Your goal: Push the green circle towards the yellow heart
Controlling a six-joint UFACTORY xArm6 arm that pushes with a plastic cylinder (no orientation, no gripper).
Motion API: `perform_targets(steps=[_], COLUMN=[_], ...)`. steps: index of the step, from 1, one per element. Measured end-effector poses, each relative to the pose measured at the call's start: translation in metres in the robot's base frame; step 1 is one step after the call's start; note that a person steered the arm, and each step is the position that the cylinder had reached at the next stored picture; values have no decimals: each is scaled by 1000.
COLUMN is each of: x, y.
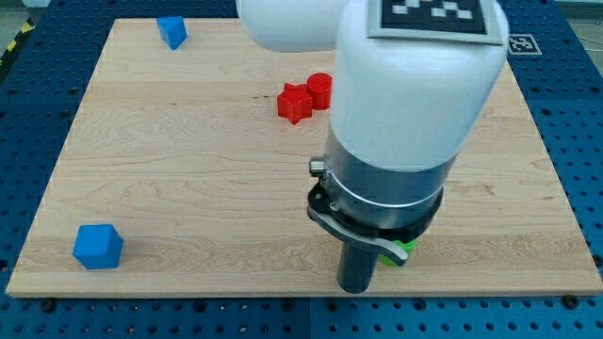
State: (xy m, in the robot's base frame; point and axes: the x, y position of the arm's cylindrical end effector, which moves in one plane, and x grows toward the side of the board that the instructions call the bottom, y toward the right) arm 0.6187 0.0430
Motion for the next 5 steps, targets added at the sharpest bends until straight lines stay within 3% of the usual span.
perform_targets(steps=[2,4,5], x=[-36,-19,-14], y=[12,16,46])
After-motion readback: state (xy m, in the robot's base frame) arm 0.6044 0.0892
